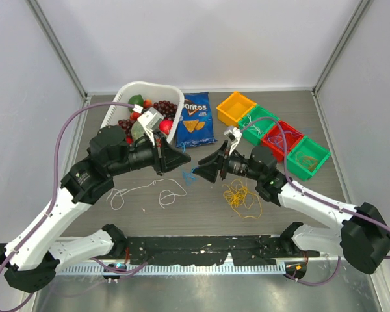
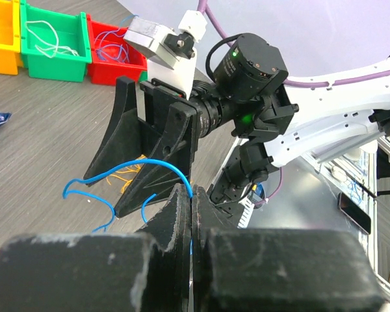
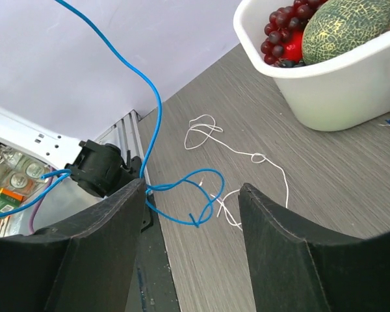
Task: Untangle the cables
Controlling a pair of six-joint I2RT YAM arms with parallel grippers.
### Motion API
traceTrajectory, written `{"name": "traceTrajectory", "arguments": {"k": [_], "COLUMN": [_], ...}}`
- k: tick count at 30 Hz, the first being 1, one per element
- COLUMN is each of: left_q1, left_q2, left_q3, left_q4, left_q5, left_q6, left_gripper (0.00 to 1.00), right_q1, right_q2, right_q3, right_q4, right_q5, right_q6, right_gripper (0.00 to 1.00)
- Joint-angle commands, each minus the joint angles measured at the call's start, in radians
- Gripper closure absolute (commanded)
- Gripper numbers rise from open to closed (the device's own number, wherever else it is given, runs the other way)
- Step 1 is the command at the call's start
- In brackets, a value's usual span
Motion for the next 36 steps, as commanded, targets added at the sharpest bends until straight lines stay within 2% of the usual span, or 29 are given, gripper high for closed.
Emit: {"name": "traceTrajectory", "arguments": {"k": [1,8,17,23,31,33,34,35,36], "left_q1": [0.001,0.001,0.001,0.001,0.001,0.001,0.001,0.001,0.001], "left_q2": [-0.003,0.002,0.007,0.001,-0.003,0.001,0.002,0.004,0.005], "left_q3": [0.044,0.046,0.047,0.044,0.038,0.038,0.038,0.037,0.031], "left_q4": [0.039,0.040,0.040,0.049,0.052,0.051,0.048,0.042,0.037], "left_q5": [0.022,0.021,0.019,0.028,0.028,0.028,0.022,0.004,-0.017], "left_q6": [0.010,0.021,0.010,-0.002,-0.008,-0.006,-0.003,0.000,0.000], "left_gripper": [1.00,1.00,1.00,1.00,1.00,1.00,1.00,1.00,1.00], "right_q1": [0.009,0.010,0.017,0.018,0.037,0.038,0.038,0.038,0.038], "right_q2": [0.015,-0.082,-0.123,-0.039,0.041,0.041,0.038,0.027,0.015], "right_q3": [0.004,-0.025,-0.040,-0.017,0.012,0.012,0.012,0.012,0.015], "right_q4": [0.147,0.052,0.041,0.158,0.236,0.247,0.247,0.239,0.224], "right_q5": [-0.042,-0.032,-0.004,-0.018,-0.021,-0.015,-0.012,-0.009,-0.006], "right_q6": [0.045,0.019,0.022,0.069,0.091,0.102,0.106,0.109,0.111], "right_gripper": [0.36,0.37,0.37,0.41,0.50,0.62,0.72,0.88,0.99]}}
